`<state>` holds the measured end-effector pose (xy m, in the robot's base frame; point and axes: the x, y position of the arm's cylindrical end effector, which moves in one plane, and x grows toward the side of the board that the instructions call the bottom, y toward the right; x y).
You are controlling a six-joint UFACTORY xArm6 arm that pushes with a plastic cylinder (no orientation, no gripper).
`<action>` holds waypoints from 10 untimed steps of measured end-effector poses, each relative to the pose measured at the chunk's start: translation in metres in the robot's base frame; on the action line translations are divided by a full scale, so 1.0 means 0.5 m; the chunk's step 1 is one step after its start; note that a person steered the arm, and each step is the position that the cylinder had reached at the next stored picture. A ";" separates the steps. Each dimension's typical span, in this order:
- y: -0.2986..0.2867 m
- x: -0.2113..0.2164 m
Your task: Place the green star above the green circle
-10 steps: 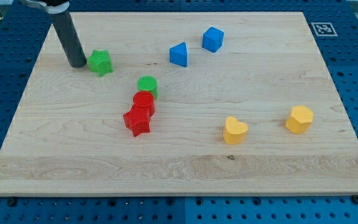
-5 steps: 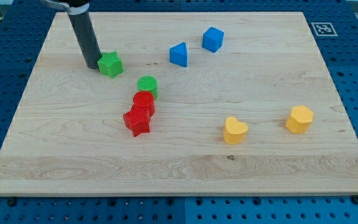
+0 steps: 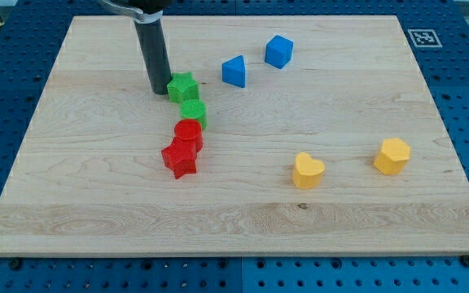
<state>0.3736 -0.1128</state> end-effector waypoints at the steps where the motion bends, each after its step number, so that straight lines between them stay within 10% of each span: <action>1: 0.008 -0.024; 10: 0.090 -0.058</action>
<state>0.3448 -0.0678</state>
